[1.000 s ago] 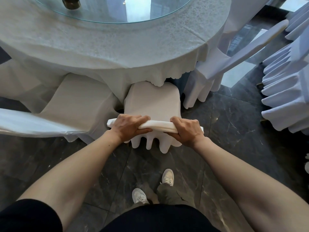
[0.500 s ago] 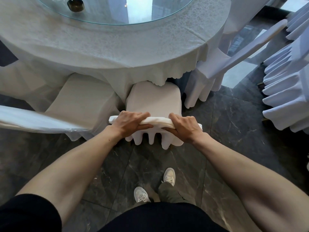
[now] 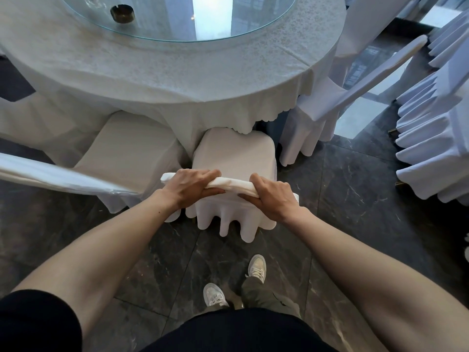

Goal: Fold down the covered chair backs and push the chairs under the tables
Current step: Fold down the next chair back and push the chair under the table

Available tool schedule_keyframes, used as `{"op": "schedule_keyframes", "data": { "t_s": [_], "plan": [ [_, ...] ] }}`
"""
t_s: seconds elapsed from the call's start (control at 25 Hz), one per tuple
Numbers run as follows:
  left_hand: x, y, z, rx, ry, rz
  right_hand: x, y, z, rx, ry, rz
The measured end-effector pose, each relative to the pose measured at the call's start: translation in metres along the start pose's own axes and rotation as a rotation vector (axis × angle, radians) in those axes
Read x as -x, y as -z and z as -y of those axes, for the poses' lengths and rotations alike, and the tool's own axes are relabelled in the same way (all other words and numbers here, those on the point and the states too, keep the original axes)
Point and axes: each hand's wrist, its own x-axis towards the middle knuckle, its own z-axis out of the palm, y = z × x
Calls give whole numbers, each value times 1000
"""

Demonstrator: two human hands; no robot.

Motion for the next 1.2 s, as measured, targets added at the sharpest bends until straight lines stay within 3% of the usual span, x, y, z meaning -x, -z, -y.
{"op": "schedule_keyframes", "data": {
  "t_s": [0.24,0.44,0.72,1.2],
  "plan": [
    [7,7,-7,63,51,68,6,15,3,-76,19,130],
    [36,25,-9,103,134,67,0,26,27,-120,50,110],
    [112,80,18,-35,322,-92,-42,22,126,-106,221,-36],
    [234,144,156,-228,603,-178,-172,-44,299,-148,473,19]
  ]
}}
